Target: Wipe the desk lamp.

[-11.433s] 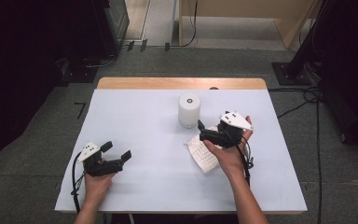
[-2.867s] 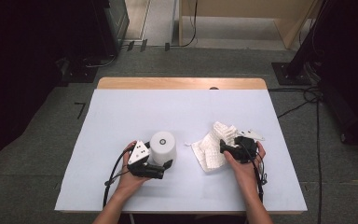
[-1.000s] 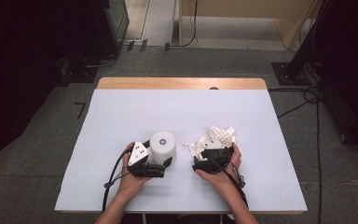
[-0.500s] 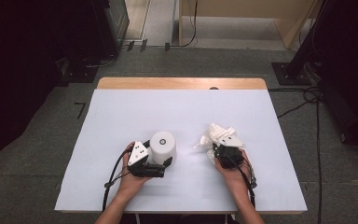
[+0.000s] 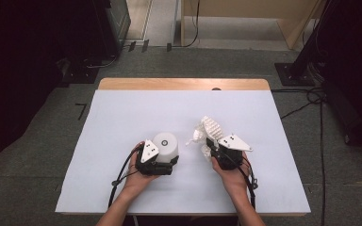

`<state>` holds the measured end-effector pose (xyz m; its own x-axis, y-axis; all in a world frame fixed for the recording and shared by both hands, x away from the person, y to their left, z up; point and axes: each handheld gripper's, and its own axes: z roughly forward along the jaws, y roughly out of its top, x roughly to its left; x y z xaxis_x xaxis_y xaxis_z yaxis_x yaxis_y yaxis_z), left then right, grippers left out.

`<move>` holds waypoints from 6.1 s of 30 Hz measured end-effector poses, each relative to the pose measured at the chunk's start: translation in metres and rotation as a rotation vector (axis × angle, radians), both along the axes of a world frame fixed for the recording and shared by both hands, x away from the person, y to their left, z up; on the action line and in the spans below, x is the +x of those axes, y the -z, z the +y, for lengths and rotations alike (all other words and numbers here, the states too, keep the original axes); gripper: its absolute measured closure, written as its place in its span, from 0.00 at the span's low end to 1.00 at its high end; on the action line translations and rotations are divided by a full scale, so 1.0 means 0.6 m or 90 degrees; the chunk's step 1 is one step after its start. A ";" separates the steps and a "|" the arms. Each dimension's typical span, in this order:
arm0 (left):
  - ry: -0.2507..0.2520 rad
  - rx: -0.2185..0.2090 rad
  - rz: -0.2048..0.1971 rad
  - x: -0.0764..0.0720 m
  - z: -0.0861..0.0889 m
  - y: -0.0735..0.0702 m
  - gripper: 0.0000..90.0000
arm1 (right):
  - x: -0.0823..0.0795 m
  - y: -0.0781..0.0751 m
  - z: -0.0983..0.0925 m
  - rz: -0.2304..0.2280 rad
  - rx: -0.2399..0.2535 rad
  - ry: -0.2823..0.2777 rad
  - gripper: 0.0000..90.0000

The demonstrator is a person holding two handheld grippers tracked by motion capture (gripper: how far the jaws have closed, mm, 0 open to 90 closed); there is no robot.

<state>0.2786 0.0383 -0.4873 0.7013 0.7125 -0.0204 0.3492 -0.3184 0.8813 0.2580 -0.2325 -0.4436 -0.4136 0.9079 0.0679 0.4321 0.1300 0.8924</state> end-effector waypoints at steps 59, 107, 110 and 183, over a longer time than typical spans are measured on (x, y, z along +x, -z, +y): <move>0.078 0.141 -0.106 -0.060 -0.065 -0.027 0.09 | -0.029 -0.076 0.070 0.048 0.029 -0.182 0.93; 0.017 -0.087 -0.042 -0.022 0.005 -0.020 0.09 | -0.002 0.002 0.034 0.011 -0.015 -0.101 0.93; 0.016 -0.043 -0.038 -0.022 0.002 -0.012 0.09 | 0.005 0.018 0.026 0.029 -0.058 -0.085 0.92; 0.093 -0.130 -0.010 -0.046 0.084 -0.022 0.00 | -0.027 -0.024 0.031 0.069 -0.058 -0.384 0.37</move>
<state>0.2509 0.0885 -0.4740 0.7981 0.5855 -0.1421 0.2985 -0.1794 0.9374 0.2418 -0.2140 -0.4293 -0.8511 0.5200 0.0723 0.3466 0.4531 0.8213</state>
